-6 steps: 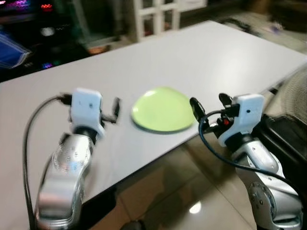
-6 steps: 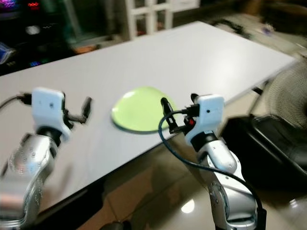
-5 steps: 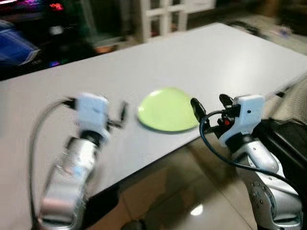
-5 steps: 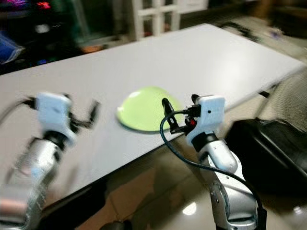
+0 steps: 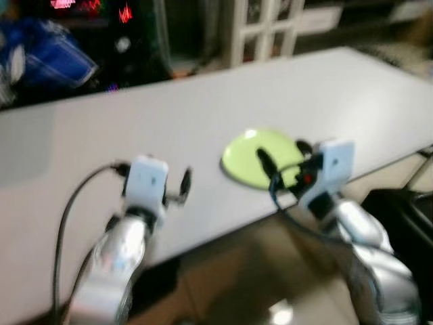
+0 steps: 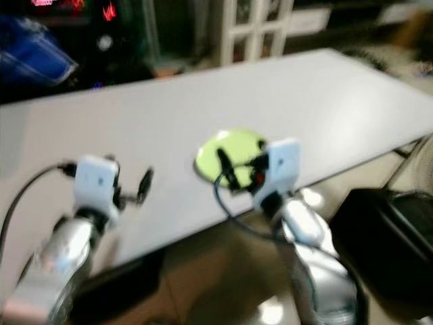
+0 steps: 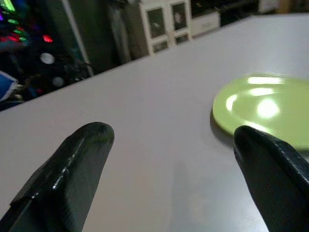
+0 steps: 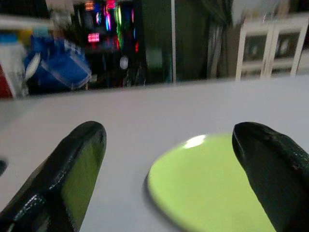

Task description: Setting the table

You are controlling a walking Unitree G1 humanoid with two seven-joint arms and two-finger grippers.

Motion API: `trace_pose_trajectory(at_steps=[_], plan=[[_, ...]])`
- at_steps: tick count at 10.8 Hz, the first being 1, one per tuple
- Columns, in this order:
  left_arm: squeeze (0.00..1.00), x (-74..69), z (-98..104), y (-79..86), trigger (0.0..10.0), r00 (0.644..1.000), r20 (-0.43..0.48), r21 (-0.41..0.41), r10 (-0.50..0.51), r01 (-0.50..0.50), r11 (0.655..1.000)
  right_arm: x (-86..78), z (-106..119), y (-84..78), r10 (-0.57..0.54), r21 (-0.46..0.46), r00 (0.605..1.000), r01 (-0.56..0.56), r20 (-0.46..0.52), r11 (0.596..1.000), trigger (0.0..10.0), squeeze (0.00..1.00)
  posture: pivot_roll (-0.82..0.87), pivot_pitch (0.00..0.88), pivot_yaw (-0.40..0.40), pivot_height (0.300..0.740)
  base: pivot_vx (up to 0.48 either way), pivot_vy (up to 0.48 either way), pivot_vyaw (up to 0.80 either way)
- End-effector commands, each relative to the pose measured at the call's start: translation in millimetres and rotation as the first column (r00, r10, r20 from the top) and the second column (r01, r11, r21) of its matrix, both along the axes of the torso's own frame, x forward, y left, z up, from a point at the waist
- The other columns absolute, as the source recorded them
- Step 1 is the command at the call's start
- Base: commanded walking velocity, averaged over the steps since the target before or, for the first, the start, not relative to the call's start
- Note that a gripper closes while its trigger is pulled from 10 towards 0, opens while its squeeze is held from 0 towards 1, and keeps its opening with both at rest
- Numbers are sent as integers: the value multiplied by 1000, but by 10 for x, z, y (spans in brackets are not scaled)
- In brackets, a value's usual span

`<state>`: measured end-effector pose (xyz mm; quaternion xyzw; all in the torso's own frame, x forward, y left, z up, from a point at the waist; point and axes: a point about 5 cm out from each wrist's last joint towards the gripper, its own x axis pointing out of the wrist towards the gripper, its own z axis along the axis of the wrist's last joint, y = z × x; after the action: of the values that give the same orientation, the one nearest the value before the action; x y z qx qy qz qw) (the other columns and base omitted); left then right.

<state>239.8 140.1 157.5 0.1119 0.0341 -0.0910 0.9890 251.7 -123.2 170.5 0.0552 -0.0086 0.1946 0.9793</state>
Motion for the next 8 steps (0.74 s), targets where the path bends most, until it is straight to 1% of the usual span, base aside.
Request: trace_pose_trajectory(at_steps=[1,2,3,4,5,6,7,8], plan=[[0,-9,-21,93,10000,998,-16,12,54,-53,998,16,-141,39,16,-3,998,-16,-61,1000,10000,0,27,0,8,740,0,0,800],[0,12,-14,173,10000,997,-1,69,80,-80,994,-24,-224,71,24,0,996,-24,-88,1000,10000,0,33,0,20,740,0,0,800],[0,83,42,220,10000,995,33,89,98,-101,991,-42,-217,83,26,12,995,-25,-95,1000,10000,0,34,0,35,740,0,0,800],[0,137,88,236,10000,992,58,78,114,-119,990,-45,-207,73,23,22,995,-21,-97,1000,10000,0,35,0,46,740,0,0,800],[0,176,136,210,10000,991,78,72,109,-115,991,-41,-223,40,7,22,995,-4,-101,1000,10000,0,37,0,52,740,0,0,800],[0,187,161,163,10000,993,82,55,85,-90,994,-34,-228,17,-2,32,995,6,-102,999,10000,0,36,0,50,740,0,0,800],[0,191,162,130,10000,994,80,58,74,-79,995,-26,-223,-6,-5,33,995,8,-102,999,10000,0,36,0,47,740,0,0,800],[0,172,96,63,10000,996,69,78,60,-66,995,-3,-229,-33,0,26,995,2,-103,1000,10000,0,32,0,41,740,0,0,800]])
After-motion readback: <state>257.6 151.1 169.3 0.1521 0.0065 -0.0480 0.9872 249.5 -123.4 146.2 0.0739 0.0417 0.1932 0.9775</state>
